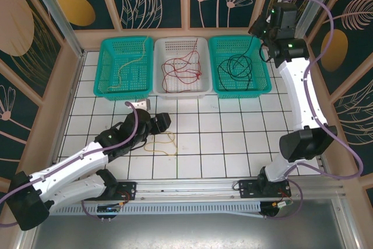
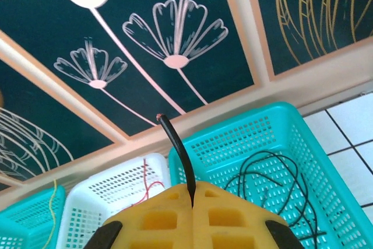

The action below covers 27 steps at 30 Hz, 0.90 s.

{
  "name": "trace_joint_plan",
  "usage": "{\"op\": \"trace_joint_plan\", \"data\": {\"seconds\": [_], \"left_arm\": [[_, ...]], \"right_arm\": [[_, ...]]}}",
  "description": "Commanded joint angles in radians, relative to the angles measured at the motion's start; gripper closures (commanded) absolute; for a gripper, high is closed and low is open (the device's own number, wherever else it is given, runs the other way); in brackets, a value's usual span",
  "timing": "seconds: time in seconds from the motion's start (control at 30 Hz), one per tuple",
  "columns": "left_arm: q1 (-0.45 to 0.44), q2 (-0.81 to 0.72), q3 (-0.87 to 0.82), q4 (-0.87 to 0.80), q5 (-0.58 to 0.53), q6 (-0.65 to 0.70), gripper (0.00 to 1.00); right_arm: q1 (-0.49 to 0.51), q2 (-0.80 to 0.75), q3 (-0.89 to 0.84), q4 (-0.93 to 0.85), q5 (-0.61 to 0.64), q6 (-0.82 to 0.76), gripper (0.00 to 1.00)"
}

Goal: Untangle the cables

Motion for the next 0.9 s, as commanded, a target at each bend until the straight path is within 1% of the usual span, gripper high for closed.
{"op": "trace_joint_plan", "data": {"seconds": [0.0, 0.03, 0.07, 0.1, 0.13, 0.17, 0.2, 0.23, 0.37, 0.47, 0.5, 0.53, 0.63, 0.73, 0.87], "left_arm": [[-0.002, 0.014, 0.0, -0.055, 0.004, -0.06, 0.24], [-0.002, 0.019, 0.005, -0.064, -0.002, -0.067, 0.24], [-0.002, 0.025, 0.009, -0.072, -0.004, -0.074, 0.24], [-0.003, 0.029, 0.012, -0.08, -0.004, -0.08, 0.24], [-0.003, 0.034, 0.015, -0.087, -0.004, -0.087, 0.23], [0.0, 0.038, 0.018, -0.099, -0.007, -0.096, 0.23], [0.0, 0.042, 0.02, -0.109, -0.009, -0.104, 0.23], [0.002, 0.044, 0.022, -0.118, -0.011, -0.11, 0.23], [0.021, 0.056, 0.011, -0.123, 0.019, -0.125, 0.27], [0.038, 0.093, 0.013, -0.127, 0.04, -0.119, 0.3], [0.045, 0.107, 0.014, -0.127, 0.051, -0.11, 0.28], [0.054, 0.124, 0.018, -0.129, 0.064, -0.098, 0.27], [0.082, 0.171, 0.026, -0.136, 0.093, -0.058, 0.3], [0.095, 0.211, 0.03, -0.159, 0.086, -0.023, 0.32], [0.102, 0.267, 0.018, -0.159, 0.097, -0.005, 0.39]], "right_arm": [[-0.023, 0.039, -0.019, 0.028, -0.04, -0.023, 0.98], [-0.029, 0.052, -0.023, 0.026, -0.048, -0.024, 0.9], [-0.036, 0.067, -0.028, 0.025, -0.051, -0.028, 0.78], [-0.039, 0.083, -0.029, 0.019, -0.051, -0.031, 0.69], [-0.041, 0.093, -0.027, 0.013, -0.052, -0.033, 0.65], [-0.042, 0.105, -0.022, 0.007, -0.051, -0.034, 0.57], [-0.042, 0.111, -0.021, 0.005, -0.051, -0.035, 0.52], [-0.042, 0.114, -0.021, 0.006, -0.077, -0.035, 0.51], [-0.039, 0.09, -0.025, 0.012, -0.098, -0.029, 0.5], [-0.023, 0.049, -0.043, 0.015, -0.105, -0.029, 0.49], [-0.011, 0.034, -0.057, 0.017, -0.106, -0.03, 0.49], [0.004, 0.006, -0.081, 0.022, -0.107, -0.033, 0.5], [0.069, -0.089, -0.198, 0.059, -0.099, -0.035, 0.49], [0.17, -0.196, -0.358, 0.109, -0.076, -0.02, 0.49], [0.306, -0.313, -0.557, 0.169, -0.039, 0.03, 0.49]]}}
